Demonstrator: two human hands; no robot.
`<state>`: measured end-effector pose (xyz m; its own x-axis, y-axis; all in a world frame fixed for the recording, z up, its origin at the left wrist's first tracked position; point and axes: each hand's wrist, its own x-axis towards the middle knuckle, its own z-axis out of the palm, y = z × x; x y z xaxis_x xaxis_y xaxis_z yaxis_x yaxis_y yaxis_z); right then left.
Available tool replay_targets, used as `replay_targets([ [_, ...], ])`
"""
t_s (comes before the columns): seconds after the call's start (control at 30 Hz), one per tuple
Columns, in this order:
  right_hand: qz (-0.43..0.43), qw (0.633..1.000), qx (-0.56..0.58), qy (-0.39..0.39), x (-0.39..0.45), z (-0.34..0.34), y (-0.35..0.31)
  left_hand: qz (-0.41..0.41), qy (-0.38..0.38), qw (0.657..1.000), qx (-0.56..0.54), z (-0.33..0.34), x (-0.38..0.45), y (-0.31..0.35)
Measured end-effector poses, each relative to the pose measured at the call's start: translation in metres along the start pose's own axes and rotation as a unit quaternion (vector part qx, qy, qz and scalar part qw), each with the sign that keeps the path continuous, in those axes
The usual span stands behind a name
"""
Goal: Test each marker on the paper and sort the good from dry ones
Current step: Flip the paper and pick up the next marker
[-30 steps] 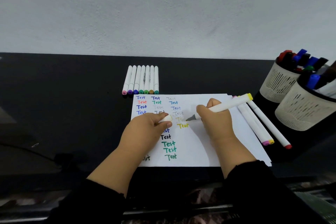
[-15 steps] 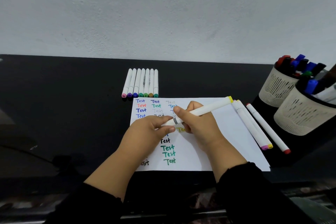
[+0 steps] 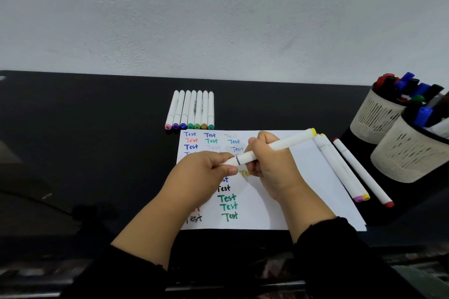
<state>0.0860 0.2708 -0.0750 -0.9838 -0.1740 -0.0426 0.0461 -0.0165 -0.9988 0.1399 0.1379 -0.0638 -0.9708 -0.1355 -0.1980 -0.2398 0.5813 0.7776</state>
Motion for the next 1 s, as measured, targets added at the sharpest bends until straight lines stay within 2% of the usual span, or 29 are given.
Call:
replay_targets([
  [0.17,0.028,0.999,0.005,0.022,-0.001,0.005,-0.002,0.011,0.023,0.999,0.021,0.004,0.000,0.004],
  [0.33,0.059,0.996,0.000,0.070,-0.002,0.009,-0.003,-0.006,0.039,0.999,-0.003,0.008,0.004,0.005],
  [0.47,0.046,0.989,0.083,0.117,-0.004,-0.007,-0.009,0.003,0.073,0.997,0.004,0.005,0.004,0.000],
  [0.5,0.028,0.988,0.066,0.134,-0.005,-0.012,-0.011,0.000,0.080,0.997,0.011,0.003,0.003,-0.001],
  [0.57,-0.048,0.984,-0.078,0.154,-0.006,-0.022,-0.010,-0.005,0.089,0.995,0.033,0.000,0.001,-0.002],
  [0.6,-0.105,0.966,-0.182,0.149,-0.007,-0.024,-0.009,-0.005,0.092,0.995,0.044,-0.001,0.001,-0.002],
  [0.67,-0.224,0.898,-0.362,0.113,-0.009,-0.025,-0.007,0.006,0.096,0.994,0.057,-0.004,-0.001,-0.001],
  [0.73,-0.316,0.820,-0.470,0.081,-0.008,-0.026,-0.001,0.023,0.093,0.993,0.071,-0.005,-0.005,0.002],
  [0.8,-0.371,0.767,-0.519,0.069,-0.006,-0.026,0.004,0.044,0.093,0.993,0.064,-0.006,-0.009,0.004],
  [0.9,-0.412,0.737,-0.529,0.082,-0.003,-0.030,0.002,0.069,0.094,0.993,-0.022,-0.008,-0.014,0.010],
  [0.97,-0.416,0.740,-0.520,0.100,-0.001,-0.035,-0.001,0.057,0.068,0.991,-0.095,-0.008,-0.016,0.013],
  [1.0,-0.408,0.745,-0.515,0.114,0.000,-0.039,-0.004,0.050,0.048,0.993,-0.091,-0.005,-0.016,0.015],
])
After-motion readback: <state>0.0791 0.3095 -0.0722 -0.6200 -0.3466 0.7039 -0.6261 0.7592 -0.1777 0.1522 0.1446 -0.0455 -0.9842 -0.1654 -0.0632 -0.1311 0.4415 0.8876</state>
